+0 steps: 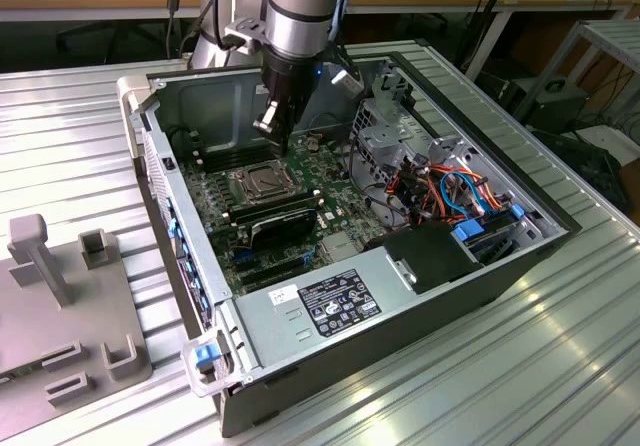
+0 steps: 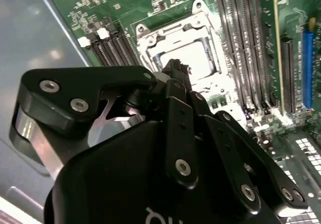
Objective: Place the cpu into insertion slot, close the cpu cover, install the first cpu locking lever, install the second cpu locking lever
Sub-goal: 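Install the second cpu locking lever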
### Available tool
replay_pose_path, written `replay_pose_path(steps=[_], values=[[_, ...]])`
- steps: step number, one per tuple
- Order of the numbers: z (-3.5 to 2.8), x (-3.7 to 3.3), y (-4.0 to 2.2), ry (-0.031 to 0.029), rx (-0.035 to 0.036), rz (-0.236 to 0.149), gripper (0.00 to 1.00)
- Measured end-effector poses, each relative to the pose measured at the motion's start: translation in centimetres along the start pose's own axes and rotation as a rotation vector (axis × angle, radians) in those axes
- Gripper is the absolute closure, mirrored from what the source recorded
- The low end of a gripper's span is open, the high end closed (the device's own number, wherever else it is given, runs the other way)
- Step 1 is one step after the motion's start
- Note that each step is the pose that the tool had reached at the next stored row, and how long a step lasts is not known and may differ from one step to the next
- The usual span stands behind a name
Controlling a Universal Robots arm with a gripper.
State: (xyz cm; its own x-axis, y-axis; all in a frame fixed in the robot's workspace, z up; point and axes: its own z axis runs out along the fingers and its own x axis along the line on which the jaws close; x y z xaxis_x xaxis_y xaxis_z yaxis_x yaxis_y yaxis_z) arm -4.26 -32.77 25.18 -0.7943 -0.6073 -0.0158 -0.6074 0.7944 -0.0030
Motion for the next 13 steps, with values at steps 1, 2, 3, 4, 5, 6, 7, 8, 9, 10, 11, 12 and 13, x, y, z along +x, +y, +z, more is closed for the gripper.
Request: replay_pose_path(steps=[1,2,3,4,5,6,7,8,9,10,11,12,13], values=[[0.0,0.17,-0.22,0.0,0.0,0.0,0.89],[0.0,0.33,-0.43,0.0,0.0,0.0,0.89],[0.0,0.43,-0.56,0.0,0.0,0.0,0.89],[0.0,0.53,-0.69,0.0,-0.0001,0.0,0.89],[0.0,0.63,-0.81,-0.0001,0.0,0.0,0.89],[-0.01,0.72,-0.94,-0.0001,-0.0001,0.0,0.89],[-0.02,0.75,-0.98,0.0001,0.0001,-0.001,0.89],[-0.03,0.77,-1.01,0.0012,0.0013,-0.003,0.89],[-0.06,0.78,-1.02,0.0027,0.003,-0.018,0.89],[-0.08,0.78,-1.03,0.0034,0.0038,-0.029,0.89],[-0.08,0.78,-1.03,0.0038,0.0043,-0.04,0.89],[-0.1,0.78,-1.03,0.0049,0.0053,-0.057,0.89],[-0.14,0.78,-1.03,0.0061,0.0067,-0.078,0.89]])
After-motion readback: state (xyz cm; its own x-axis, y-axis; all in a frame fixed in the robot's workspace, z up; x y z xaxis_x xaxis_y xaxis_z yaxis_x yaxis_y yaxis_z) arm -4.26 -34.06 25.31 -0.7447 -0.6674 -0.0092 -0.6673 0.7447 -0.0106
